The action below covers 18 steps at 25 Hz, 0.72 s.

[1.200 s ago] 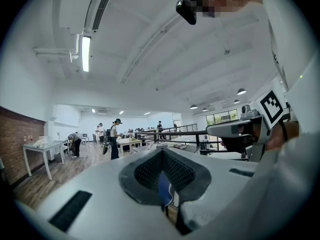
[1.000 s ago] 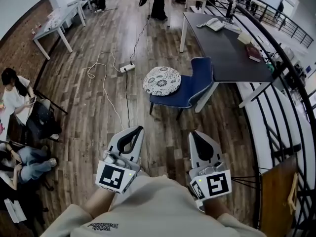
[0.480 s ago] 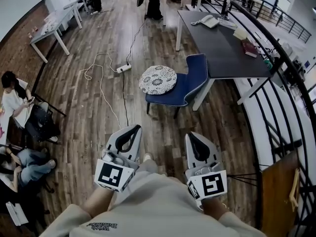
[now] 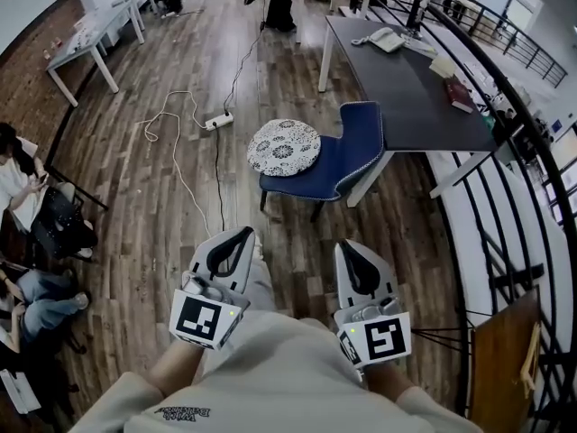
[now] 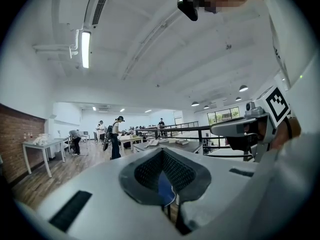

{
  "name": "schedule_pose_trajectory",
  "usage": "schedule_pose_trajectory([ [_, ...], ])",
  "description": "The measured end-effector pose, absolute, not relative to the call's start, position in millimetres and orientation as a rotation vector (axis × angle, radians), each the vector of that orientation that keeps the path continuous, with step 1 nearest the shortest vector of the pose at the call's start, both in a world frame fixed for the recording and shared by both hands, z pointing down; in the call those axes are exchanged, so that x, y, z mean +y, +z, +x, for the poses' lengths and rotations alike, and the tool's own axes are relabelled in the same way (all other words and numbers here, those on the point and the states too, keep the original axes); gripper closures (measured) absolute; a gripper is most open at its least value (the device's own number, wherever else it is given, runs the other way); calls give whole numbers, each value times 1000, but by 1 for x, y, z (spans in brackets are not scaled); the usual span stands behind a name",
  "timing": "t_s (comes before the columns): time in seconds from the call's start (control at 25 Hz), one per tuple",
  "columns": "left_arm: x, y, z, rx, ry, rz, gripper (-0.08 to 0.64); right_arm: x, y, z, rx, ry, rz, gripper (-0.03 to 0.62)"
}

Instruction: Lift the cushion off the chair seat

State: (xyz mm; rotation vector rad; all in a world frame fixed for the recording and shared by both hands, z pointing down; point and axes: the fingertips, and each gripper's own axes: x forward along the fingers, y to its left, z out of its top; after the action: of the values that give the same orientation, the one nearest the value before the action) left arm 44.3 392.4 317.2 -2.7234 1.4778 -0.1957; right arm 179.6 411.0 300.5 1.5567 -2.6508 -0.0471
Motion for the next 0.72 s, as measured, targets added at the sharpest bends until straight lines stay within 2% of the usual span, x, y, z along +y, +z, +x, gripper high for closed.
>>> schedule_pose_trajectory([
  [0.72, 204, 339, -42, 1599, -201, -2714, 555, 212, 313, 102, -2651, -34, 1490, 589],
])
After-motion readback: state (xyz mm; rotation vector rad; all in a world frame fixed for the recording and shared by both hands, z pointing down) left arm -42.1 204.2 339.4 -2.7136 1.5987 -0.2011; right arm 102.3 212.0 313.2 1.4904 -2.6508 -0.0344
